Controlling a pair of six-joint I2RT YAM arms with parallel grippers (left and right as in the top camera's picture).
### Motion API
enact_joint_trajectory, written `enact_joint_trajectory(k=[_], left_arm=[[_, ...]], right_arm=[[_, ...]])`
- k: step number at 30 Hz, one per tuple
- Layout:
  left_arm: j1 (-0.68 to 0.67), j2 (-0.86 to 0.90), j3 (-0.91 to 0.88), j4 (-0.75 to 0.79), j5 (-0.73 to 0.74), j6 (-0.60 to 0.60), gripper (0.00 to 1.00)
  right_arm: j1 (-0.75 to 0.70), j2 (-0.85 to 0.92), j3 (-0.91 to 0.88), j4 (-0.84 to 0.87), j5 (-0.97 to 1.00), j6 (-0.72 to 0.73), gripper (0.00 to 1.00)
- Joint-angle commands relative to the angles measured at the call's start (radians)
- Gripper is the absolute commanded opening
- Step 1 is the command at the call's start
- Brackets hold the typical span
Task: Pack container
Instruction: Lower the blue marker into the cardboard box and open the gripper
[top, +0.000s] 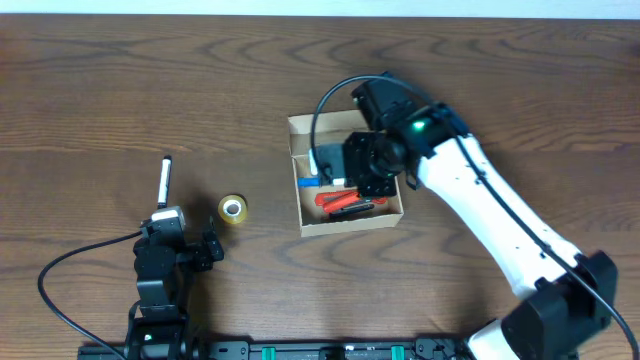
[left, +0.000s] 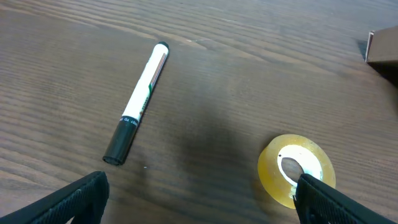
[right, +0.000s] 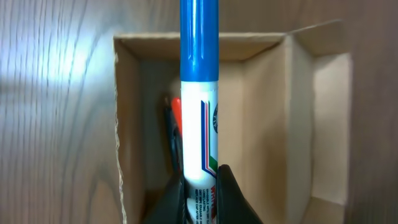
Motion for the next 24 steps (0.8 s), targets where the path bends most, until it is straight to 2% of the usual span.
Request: enact_joint_trajectory(k=[1,24], left_arm=[[0.006,0.000,-0.006,-0.041,0.000,-0.008,0.95],[0.006,0.000,-0.006,-0.040,0.000,-0.008,0.95]], right_arm=[[0.010,0.056,0.021,-0.011,0.044,-0.051,0.01],[-0.021,0.308,0.016,0.031,0.064,-0.087,0.01]])
